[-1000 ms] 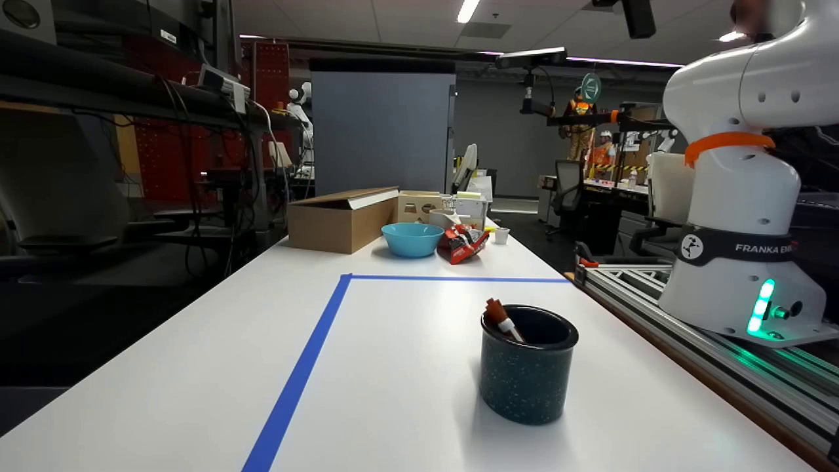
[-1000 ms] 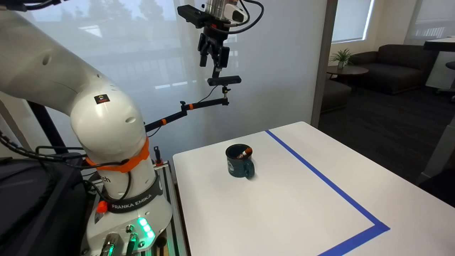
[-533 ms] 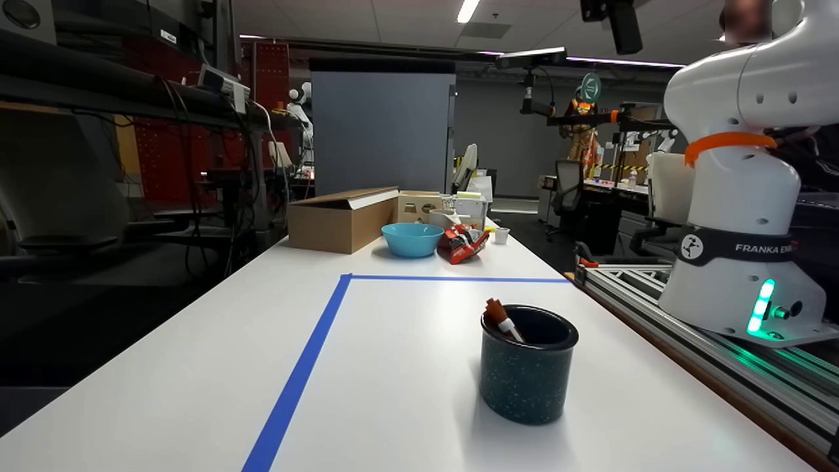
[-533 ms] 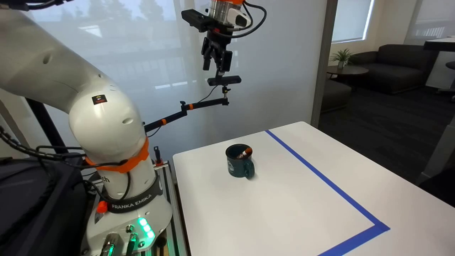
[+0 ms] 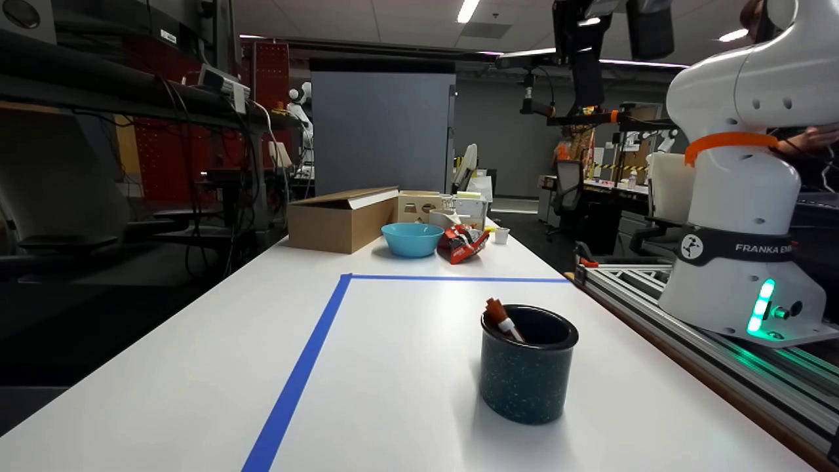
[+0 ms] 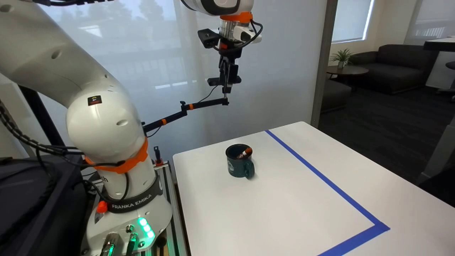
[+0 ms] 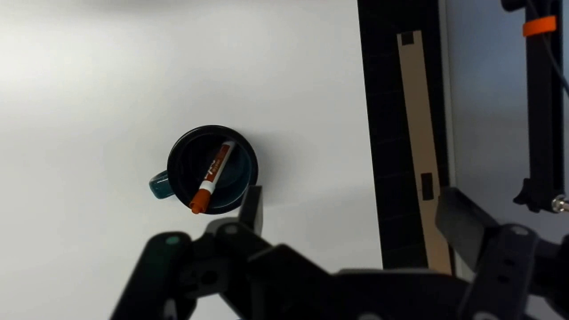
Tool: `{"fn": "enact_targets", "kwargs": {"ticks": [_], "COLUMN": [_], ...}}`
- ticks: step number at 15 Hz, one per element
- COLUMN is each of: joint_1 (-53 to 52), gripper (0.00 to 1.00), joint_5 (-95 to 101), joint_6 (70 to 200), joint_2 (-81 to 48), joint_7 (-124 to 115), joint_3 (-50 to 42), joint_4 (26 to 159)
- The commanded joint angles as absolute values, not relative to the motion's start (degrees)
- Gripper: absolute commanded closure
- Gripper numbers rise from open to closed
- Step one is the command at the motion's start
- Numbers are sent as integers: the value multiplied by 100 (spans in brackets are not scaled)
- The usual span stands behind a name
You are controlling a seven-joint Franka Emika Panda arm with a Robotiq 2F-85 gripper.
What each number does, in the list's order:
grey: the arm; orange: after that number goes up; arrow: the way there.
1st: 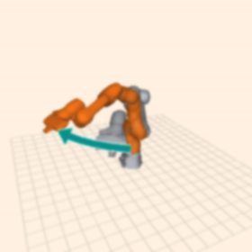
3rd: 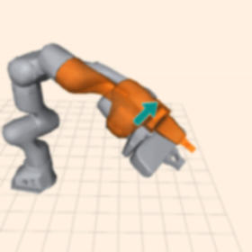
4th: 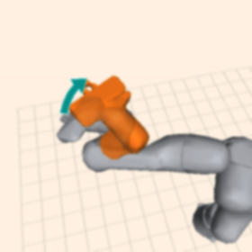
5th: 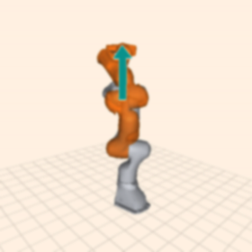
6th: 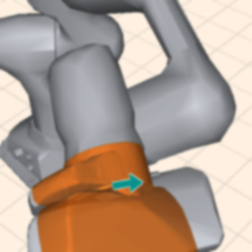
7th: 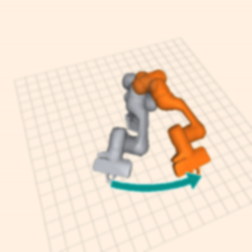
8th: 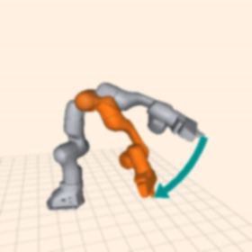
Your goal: Remove the marker from the mug and put it on the table
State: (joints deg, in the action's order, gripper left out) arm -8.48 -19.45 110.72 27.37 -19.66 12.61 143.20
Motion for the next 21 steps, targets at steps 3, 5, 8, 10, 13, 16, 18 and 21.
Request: {"fn": "enact_targets", "kwargs": {"ticks": [3,5,8,10,13,16,18,21], "joint_1": [-671,-644,-619,-603,-634,-655,-642,-618], "gripper": [0,0,0,0,0,0,0,0], "joint_5": [-1851,-1769,-1567,-1392,-1201,-1045,-899,-678], "joint_6": [11641,11837,12086,12214,12254,12264,12251,12245], "joint_2": [2235,2100,1920,1844,1695,1530,1460,1369], "joint_7": [-3884,-4500,-5211,-5581,-5932,-6154,-6311,-6455], "joint_3": [1791,1850,1826,1795,1748,1717,1695,1611], "joint_4": [14349,14445,14614,14726,14816,14874,14913,14977]}}
